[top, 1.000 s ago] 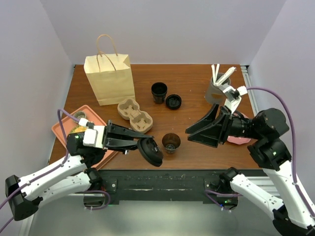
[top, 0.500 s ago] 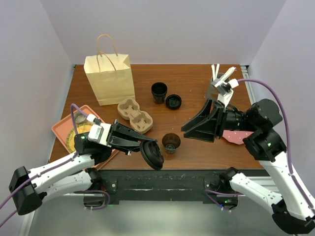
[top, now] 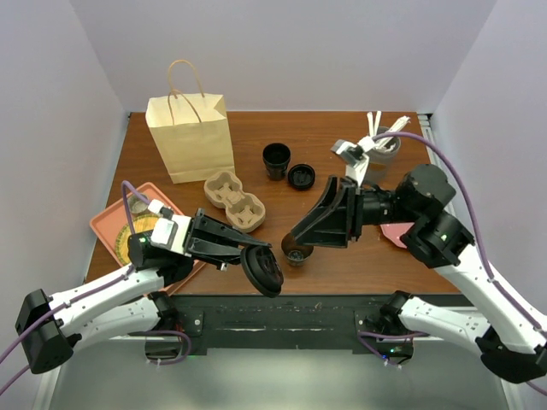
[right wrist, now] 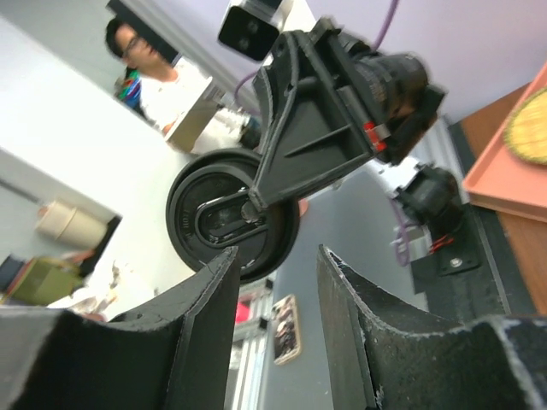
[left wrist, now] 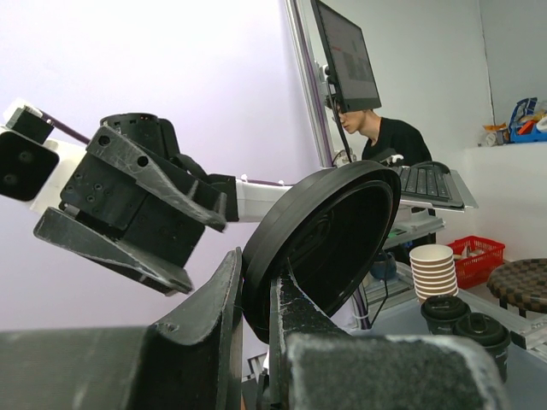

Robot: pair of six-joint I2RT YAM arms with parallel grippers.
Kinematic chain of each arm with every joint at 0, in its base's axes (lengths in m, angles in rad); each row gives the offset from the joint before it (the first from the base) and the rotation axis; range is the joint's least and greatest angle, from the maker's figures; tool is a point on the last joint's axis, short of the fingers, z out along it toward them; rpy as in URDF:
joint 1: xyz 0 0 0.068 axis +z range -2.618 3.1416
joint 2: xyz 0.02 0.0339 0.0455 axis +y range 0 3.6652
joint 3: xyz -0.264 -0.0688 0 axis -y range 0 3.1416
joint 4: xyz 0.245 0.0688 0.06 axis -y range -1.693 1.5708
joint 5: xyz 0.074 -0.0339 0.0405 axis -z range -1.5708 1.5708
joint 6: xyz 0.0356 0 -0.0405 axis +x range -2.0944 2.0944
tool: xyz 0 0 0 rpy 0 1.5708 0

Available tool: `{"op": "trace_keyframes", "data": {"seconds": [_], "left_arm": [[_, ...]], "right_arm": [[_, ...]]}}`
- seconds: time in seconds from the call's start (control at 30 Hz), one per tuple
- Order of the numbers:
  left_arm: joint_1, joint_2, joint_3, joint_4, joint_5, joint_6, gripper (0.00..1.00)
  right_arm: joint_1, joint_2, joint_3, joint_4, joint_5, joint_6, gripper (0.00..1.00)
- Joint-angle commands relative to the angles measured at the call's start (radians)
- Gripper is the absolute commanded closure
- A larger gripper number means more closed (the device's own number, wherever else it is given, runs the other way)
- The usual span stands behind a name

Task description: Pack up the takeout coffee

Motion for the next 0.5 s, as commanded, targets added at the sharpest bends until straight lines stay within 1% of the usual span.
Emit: {"op": "trace_keyframes", "data": {"seconds": [0.0, 0.13, 0.3, 0.47], "left_arm": [[-0.002, -0.005, -0.005, 0.104, -0.006, 0.025, 1.00], [-0.002, 0.000, -0.008, 0.107, -0.003, 0.027, 1.00], [-0.002, 0.000, -0.008, 0.107, -0.004, 0.034, 1.00], [-0.004, -0.005, -0.011, 0.095, -0.003, 0.048, 1.00]], "right_arm": [[0.083, 0.030, 0.042, 0.044, 0.063, -0.038, 0.56], [0.124, 0.043, 0.042, 0.042, 0.080, -0.044, 0.57], [0.143, 0.061, 0.052, 0.044, 0.094, -0.045, 0.59], [0.197, 0.087, 0.074, 0.044, 0.111, -0.054, 0.60]]}}
